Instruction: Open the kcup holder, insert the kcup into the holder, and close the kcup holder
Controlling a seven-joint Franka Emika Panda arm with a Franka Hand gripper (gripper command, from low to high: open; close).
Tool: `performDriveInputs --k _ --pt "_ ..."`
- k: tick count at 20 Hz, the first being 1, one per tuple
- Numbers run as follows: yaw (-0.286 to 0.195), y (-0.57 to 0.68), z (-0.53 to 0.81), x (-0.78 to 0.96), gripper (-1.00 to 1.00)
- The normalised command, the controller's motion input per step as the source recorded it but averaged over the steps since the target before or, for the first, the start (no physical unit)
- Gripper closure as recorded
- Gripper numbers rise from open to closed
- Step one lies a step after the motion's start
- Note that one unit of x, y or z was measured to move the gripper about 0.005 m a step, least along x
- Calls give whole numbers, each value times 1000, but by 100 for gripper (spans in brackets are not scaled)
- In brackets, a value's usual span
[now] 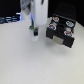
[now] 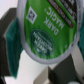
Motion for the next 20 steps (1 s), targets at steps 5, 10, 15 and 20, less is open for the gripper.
performDriveInputs --k 5,10,15,20 --pt "15 658 496 26 100" --pt "11 669 413 38 100" --pt "20 662 269 31 100" --pt "28 650 139 13 100"
